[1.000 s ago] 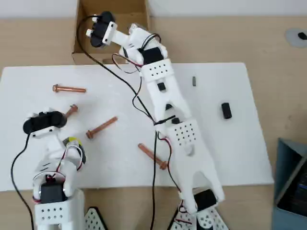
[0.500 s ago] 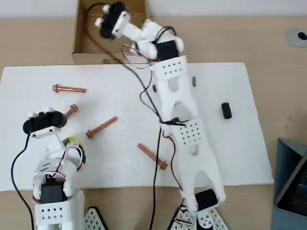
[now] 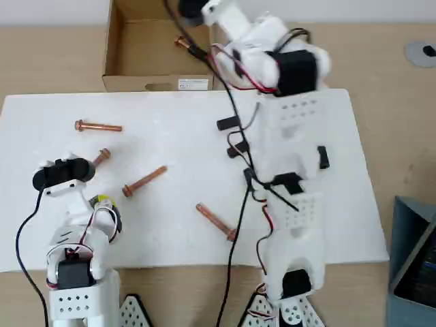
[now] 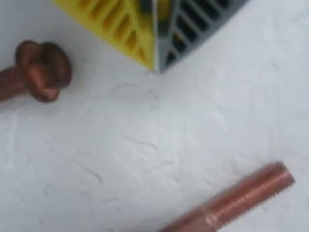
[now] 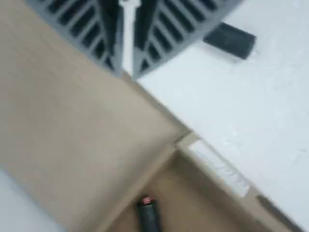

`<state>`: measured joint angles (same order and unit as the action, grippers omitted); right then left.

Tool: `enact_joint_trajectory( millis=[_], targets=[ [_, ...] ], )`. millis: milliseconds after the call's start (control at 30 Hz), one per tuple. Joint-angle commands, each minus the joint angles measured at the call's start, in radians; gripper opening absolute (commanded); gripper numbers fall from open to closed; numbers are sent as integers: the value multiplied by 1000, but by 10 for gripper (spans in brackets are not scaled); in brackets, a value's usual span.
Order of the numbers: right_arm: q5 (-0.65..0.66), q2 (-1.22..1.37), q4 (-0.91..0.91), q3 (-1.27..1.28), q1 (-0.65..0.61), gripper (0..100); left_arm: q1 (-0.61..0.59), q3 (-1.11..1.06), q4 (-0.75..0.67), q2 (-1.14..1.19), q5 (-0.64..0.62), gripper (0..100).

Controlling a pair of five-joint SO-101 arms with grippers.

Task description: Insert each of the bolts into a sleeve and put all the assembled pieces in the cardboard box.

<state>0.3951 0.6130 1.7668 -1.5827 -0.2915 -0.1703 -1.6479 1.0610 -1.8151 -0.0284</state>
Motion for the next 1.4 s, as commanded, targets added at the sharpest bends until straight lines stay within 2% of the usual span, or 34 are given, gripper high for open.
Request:
enact_joint_trajectory(
  millis=[0, 300, 467, 667, 900, 1100, 1367],
  targets=[
    [-11, -173, 21, 102, 51, 9, -11, 3, -6, -8, 0, 2],
    [-12, -588, 20, 691, 151, 9, -11, 3, -6, -8, 0, 2],
    [-12, -720, 14, 966, 245, 9, -11, 3, -6, -8, 0, 2],
    [-12, -739, 9, 1196, 352, 9, -11, 3, -6, -8, 0, 2],
    [-3, -694, -84, 1466, 469, 9, -11, 3, -6, -8, 0, 2],
    [25, -674, -304, 1664, 483, 13, -11, 3, -6, -8, 0, 2],
    [25, -671, -488, 1816, 473, 88, -11, 3, -6, -8, 2, 2]
  ],
)
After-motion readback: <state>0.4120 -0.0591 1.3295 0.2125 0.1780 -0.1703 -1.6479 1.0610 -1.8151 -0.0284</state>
